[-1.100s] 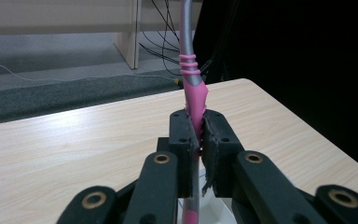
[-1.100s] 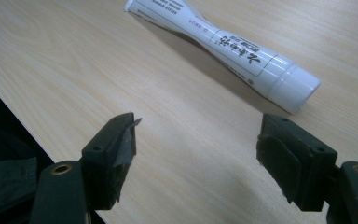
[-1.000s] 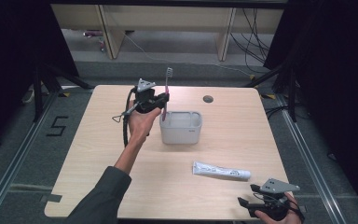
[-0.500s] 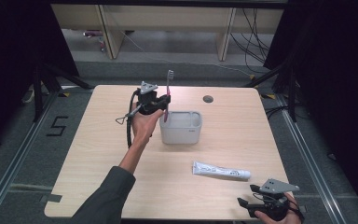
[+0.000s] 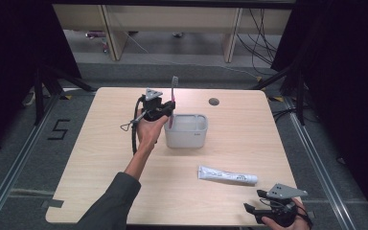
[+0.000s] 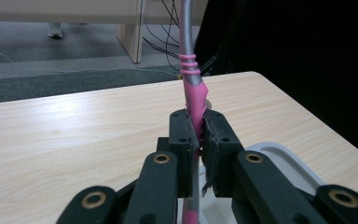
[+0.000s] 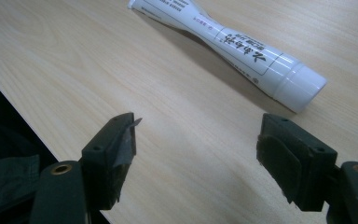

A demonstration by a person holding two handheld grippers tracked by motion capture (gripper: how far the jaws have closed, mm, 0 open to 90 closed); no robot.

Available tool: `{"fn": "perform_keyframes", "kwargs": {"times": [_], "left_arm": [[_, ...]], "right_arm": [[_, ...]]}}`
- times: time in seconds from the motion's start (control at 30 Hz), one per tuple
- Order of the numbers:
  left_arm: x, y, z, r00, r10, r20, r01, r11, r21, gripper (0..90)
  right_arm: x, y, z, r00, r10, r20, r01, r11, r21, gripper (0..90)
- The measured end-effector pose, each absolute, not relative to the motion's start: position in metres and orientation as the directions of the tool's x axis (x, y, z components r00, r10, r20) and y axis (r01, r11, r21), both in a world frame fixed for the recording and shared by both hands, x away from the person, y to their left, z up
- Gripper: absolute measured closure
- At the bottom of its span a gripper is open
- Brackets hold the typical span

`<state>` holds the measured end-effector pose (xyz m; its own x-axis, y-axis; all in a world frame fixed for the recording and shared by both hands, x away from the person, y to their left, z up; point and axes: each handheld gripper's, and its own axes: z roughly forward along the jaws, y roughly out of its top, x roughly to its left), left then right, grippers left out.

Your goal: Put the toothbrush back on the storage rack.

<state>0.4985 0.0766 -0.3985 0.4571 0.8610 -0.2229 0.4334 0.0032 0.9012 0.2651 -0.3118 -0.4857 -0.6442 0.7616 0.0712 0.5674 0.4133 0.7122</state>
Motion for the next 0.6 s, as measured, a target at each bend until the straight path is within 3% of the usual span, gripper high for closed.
{"fn": "perform_keyframes", "kwargs": {"times": [0.6], "left_arm": [[0.499,0.076,-0.414,0.453,0.868,-0.204,0.456,-0.029,0.889,82.1]], "right_arm": [[0.265,-0.312,-0.486,-0.643,0.762,0.074,0.570,0.412,0.711,28.4]]}}
